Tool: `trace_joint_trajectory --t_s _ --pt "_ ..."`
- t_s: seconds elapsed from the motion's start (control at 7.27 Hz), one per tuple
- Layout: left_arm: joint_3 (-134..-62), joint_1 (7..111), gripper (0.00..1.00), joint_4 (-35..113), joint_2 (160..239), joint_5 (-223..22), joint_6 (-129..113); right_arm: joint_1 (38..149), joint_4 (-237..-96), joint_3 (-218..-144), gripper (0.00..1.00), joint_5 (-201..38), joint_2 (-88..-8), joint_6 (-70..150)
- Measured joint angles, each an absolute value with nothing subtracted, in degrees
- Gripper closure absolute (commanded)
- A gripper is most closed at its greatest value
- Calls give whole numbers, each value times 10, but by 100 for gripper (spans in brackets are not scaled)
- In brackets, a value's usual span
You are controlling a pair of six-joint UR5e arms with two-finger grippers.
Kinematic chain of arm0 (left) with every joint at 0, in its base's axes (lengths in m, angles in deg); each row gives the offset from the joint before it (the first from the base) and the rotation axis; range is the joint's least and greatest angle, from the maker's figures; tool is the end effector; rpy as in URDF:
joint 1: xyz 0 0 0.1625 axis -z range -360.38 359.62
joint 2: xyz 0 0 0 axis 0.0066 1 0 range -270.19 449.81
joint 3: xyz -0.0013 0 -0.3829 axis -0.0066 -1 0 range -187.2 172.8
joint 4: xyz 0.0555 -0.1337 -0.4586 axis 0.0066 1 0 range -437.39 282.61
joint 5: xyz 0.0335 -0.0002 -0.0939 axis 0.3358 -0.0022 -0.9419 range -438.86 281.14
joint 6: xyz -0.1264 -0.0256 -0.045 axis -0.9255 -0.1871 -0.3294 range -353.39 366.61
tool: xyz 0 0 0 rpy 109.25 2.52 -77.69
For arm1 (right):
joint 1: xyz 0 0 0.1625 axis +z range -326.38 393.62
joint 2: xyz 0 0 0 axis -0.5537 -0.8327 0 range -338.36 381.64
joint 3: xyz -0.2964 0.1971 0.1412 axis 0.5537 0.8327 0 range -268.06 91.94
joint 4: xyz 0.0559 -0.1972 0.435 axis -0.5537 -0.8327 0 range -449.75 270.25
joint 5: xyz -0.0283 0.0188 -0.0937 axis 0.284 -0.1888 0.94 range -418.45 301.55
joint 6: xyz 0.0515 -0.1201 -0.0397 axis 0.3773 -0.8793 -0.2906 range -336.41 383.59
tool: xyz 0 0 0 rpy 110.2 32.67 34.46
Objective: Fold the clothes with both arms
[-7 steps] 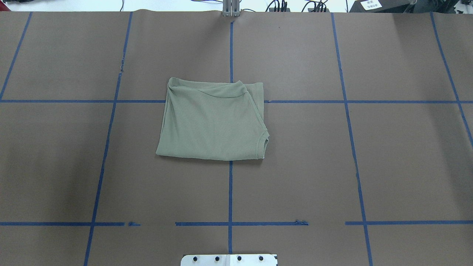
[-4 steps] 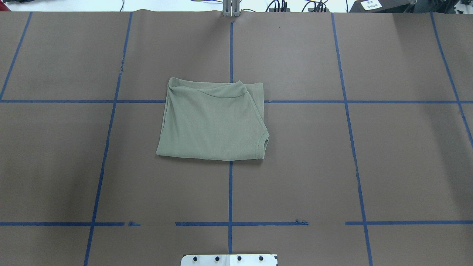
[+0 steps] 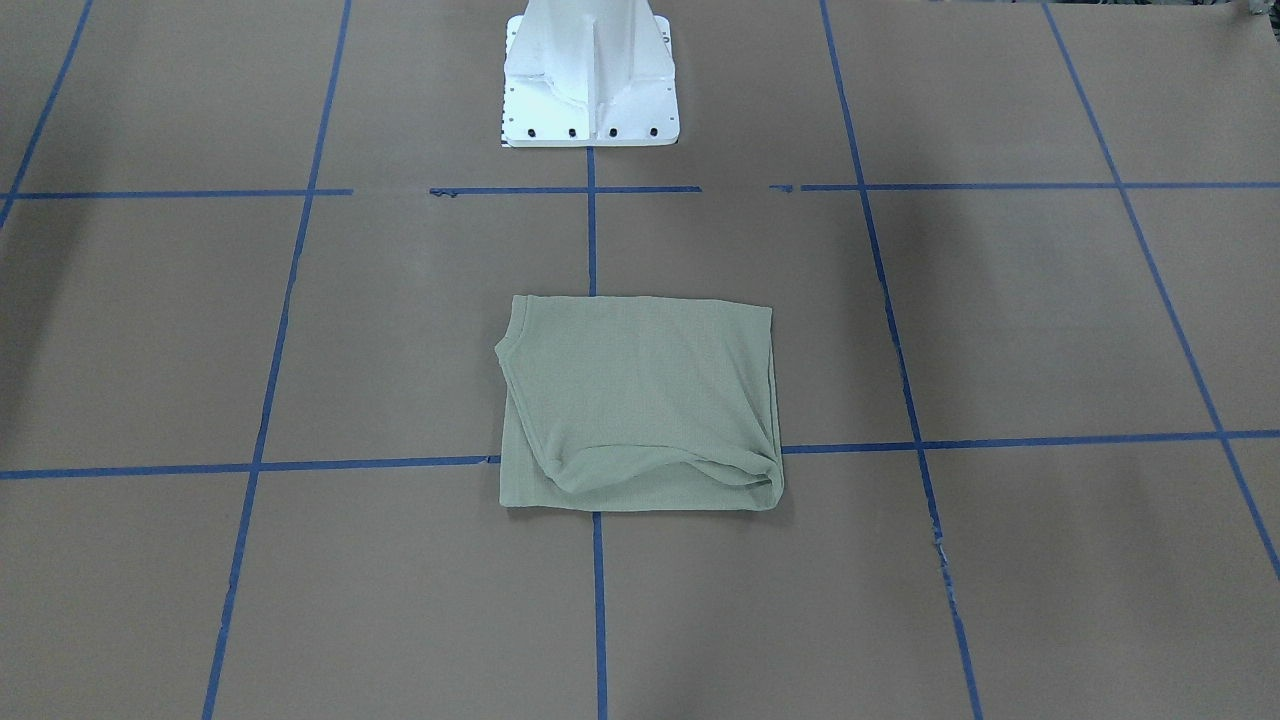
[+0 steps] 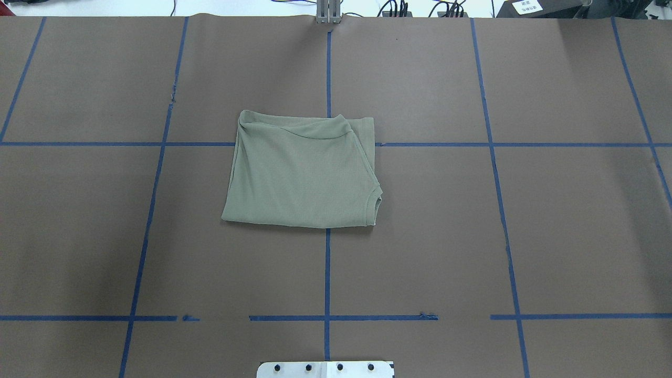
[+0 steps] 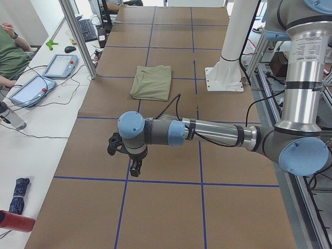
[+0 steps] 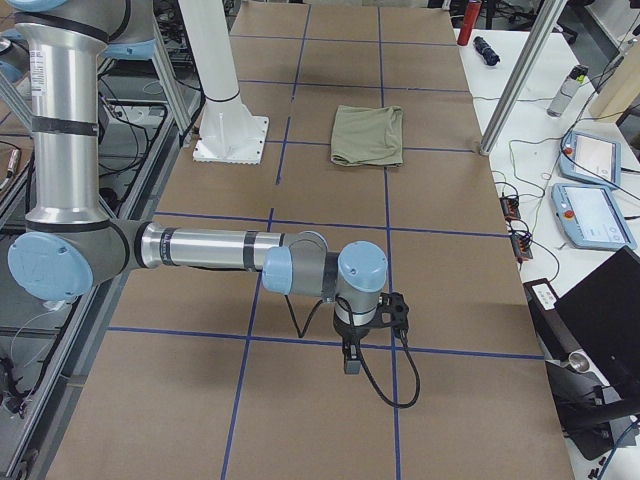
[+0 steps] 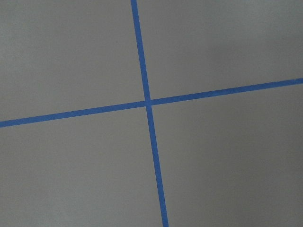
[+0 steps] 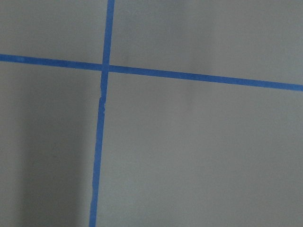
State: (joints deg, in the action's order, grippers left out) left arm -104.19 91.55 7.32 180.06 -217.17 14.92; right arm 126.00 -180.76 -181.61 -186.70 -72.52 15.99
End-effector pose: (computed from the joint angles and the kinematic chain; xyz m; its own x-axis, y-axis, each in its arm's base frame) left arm -0.0502 -0.5614 0.5746 0.6634 0.1474 -0.7336 -0.0630 0.9879 0.1414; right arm 0.0707 -0.5284 0.6593 0.7825 -0.0826 0.6171 0.0625 0.9966 0.0540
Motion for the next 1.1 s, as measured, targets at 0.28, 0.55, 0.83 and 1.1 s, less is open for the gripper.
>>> trace_joint_trajectory --t_s 0.28,0.55,0.83,1.1 --pt "-1051 916 0 75 1792 -2170 150 1260 -1775 -1814 0 -1892 -738 161" --pt "-1053 915 0 78 1791 -2154 152 1260 -1769 -1813 0 -1911 -741 161" --pt "-1052 914 0 80 1791 -2141 150 1260 -1768 -1814 0 -1915 -741 161" --pt "-1050 915 0 80 1789 -2139 149 1260 -1775 -1820 0 -1917 -737 162"
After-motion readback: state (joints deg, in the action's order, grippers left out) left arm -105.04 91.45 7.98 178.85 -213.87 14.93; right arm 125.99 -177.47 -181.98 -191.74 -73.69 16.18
